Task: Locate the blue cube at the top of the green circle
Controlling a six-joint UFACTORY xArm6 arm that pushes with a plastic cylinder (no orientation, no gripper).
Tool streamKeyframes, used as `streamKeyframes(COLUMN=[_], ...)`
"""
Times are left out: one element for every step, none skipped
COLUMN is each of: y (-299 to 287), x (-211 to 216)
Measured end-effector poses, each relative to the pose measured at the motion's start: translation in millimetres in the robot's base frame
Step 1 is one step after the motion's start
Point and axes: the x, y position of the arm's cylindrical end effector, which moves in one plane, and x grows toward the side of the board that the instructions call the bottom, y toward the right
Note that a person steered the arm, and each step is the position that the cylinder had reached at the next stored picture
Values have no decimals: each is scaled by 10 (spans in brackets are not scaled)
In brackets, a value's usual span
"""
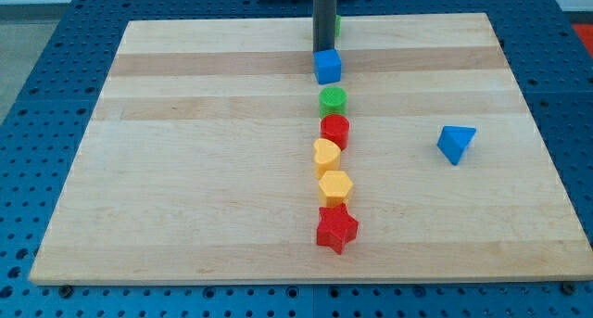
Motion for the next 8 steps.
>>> streamKeyframes(y=[-3,-3,-3,-3,-3,-3,-3,-3], x=[23,110,190,206,283,316,233,115])
